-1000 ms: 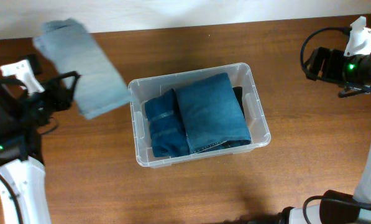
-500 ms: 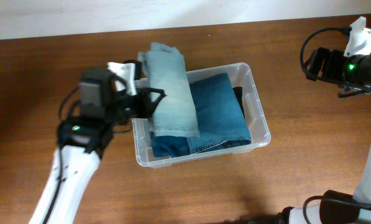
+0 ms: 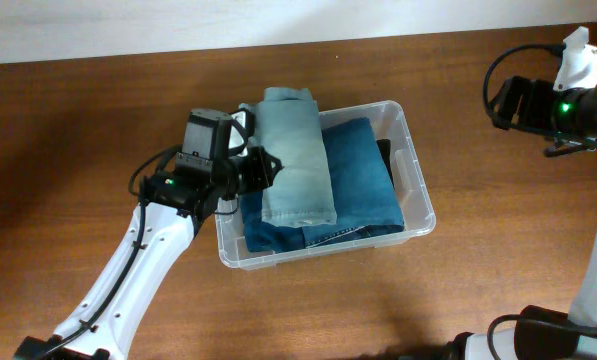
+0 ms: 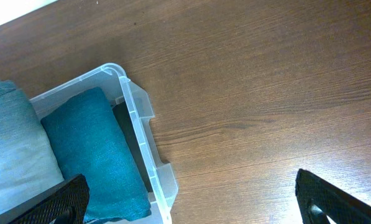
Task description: Pack container
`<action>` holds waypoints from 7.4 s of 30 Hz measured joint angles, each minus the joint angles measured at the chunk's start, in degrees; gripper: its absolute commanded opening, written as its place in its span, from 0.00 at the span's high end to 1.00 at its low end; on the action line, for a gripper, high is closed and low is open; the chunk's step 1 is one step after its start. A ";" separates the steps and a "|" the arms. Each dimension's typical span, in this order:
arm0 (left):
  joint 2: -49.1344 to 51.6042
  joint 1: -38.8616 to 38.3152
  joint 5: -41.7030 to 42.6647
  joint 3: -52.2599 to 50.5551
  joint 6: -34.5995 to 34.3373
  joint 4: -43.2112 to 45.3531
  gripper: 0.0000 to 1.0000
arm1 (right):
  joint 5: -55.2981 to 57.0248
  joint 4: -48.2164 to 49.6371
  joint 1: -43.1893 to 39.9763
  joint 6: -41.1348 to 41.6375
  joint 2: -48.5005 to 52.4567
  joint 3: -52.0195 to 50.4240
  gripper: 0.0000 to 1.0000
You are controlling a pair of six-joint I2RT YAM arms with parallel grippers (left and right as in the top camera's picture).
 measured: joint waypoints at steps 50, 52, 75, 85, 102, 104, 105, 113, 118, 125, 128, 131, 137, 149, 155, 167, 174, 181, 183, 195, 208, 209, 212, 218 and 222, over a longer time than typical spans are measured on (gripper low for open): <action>-6.67 -0.33 -15.85 0.00 1.25 -15.96 0.41 | 0.00 0.00 0.00 -0.22 0.66 0.00 0.01; -6.67 -0.33 -19.04 0.00 1.66 -15.15 0.42 | 0.00 0.02 0.00 -0.20 0.66 0.00 0.01; 10.95 -0.33 -21.77 1.11 10.64 12.57 0.96 | 0.00 0.00 0.00 -0.24 0.66 0.00 0.01; 19.63 1.09 -15.72 4.83 10.80 11.30 0.99 | 0.00 0.00 0.00 -0.22 0.66 0.00 0.02; -7.89 14.49 -21.77 9.33 13.35 -9.27 0.01 | 1.38 0.07 2.75 -0.44 0.66 -0.96 0.01; -8.33 17.92 -22.45 9.42 13.35 -12.92 0.01 | 2.10 0.48 3.21 -0.39 0.66 -2.62 0.02; -8.04 19.41 -22.64 9.42 13.35 -14.91 0.01 | 2.45 0.70 3.34 -0.35 0.66 -3.87 0.01; -5.46 26.05 -22.82 9.20 13.35 -24.39 0.01 | -0.28 -1.81 4.74 -1.95 0.66 -20.74 0.46; -4.70 27.58 -22.82 9.20 13.42 -24.90 0.07 | -3.23 -1.68 11.76 -4.83 0.85 -29.57 0.96; -0.68 28.15 -22.82 9.20 13.62 -24.90 0.27 | -4.42 -0.02 26.21 -7.39 0.33 -31.50 0.96; 1.36 28.15 -22.82 9.20 13.64 -24.90 0.27 | -4.76 0.07 33.97 -9.27 -0.87 -31.52 0.96; 2.62 28.15 -22.82 9.20 13.62 -24.87 0.26 | -4.94 1.49 40.00 -9.97 -1.75 -31.98 0.96; 3.89 28.15 -22.77 9.20 13.62 -24.90 0.25 | -4.98 6.29 49.09 -8.13 -2.08 -37.55 0.96; 4.31 28.15 -22.80 9.20 13.62 -24.68 0.25 | -3.23 18.97 54.75 -7.23 -2.16 -46.31 0.96; 4.31 28.15 -22.82 9.20 13.62 -24.70 0.25 | 2.69 26.91 55.17 -7.26 -2.16 -46.53 0.96; 4.31 28.15 -22.82 9.20 13.62 -24.81 0.25 | 7.02 33.81 54.99 -7.93 -1.40 -46.53 0.96; 4.33 28.15 -22.82 9.20 13.68 -24.87 0.14 | 9.53 35.91 54.99 -8.07 -1.38 -46.53 0.96; 4.33 28.15 -22.82 9.20 13.77 -24.76 0.01 | 10.47 31.12 54.73 -7.13 -1.75 -41.42 0.41; 4.33 28.15 -22.86 9.20 13.75 -24.57 0.01 | 11.39 32.20 53.79 -6.43 -2.23 -37.73 0.03; 4.44 28.15 -24.13 9.20 22.47 -17.20 0.01 | 10.80 34.32 27.15 -4.55 -4.50 -25.40 0.02; 4.48 28.15 -22.56 9.20 25.90 -19.12 0.01 | 5.99 28.26 10.43 -4.94 -4.55 -25.40 0.01; 4.46 28.15 -22.10 9.20 25.94 -19.80 0.01 | 5.66 27.58 9.53 -4.72 -4.76 -25.59 0.01; 2.62 28.15 -20.79 8.28 25.94 -20.13 0.01 | 5.29 27.32 8.00 -4.57 -7.41 -28.02 0.02; -12.98 28.15 -19.17 -0.02 25.94 -18.08 0.01 | 5.33 33.27 7.82 -4.48 -23.74 -42.97 0.01; -29.35 28.15 -18.45 -7.87 25.90 -15.08 0.01 | 5.33 35.36 7.82 -4.48 -38.51 -54.34 0.01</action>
